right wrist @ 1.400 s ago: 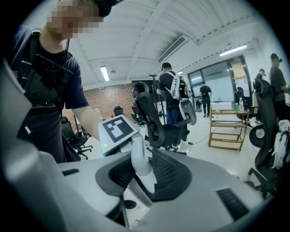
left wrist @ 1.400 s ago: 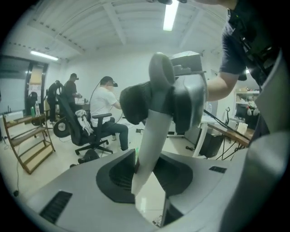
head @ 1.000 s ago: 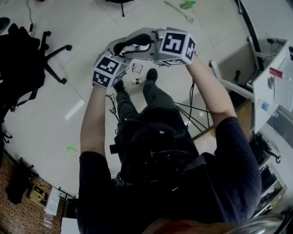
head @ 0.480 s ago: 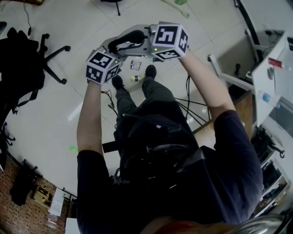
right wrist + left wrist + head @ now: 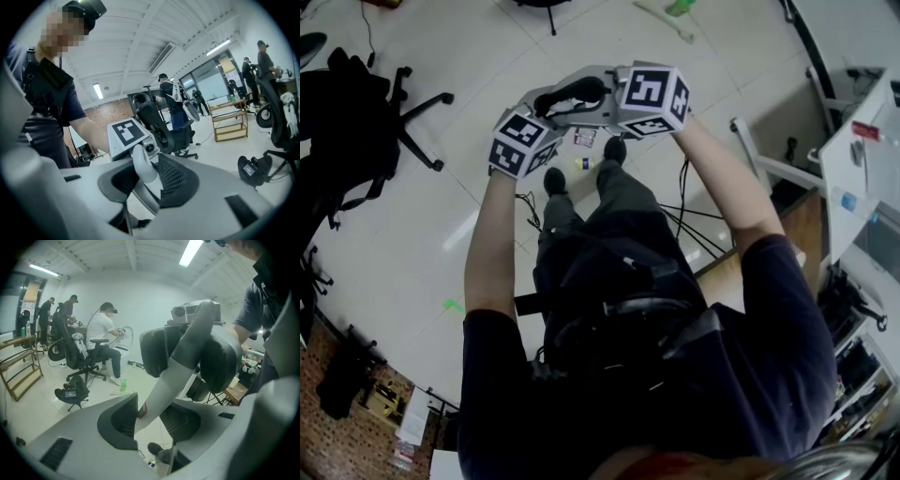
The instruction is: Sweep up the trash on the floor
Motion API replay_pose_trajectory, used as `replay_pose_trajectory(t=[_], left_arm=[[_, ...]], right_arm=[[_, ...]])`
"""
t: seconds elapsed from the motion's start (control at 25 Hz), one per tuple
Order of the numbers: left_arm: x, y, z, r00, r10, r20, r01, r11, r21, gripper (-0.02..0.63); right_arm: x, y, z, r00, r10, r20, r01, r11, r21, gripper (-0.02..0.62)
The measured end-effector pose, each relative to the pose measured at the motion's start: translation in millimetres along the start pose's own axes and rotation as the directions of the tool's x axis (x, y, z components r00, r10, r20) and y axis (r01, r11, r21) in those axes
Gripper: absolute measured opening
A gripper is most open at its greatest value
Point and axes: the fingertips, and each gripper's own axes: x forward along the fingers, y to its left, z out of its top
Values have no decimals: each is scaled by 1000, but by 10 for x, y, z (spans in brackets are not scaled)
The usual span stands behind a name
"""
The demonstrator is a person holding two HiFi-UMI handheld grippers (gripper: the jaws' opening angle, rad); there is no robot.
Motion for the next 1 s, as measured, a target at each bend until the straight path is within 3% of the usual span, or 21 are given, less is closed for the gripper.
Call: replay_pose_trajectory(t=[0.24,0.48,0.72,1.0], left_arm=[[-69,-43,-61,995,-99,6,98,993,60,132],[-147,-324,-237,980,-184,-70,193,970,149,131],[-227,-432,-328,977,-189,-102,203,967,154,132],[-351,-556,-452,978,-170,-121,188,970,156,130]], right_arm=[[62,-5,5,988,-153,24,151,987,57,134],[75,230,-81,957,-287,45,280,952,121,133],[123,353,-109,941,-330,69,316,935,164,135],[200,547,-111,948,-308,86,290,941,174,135]])
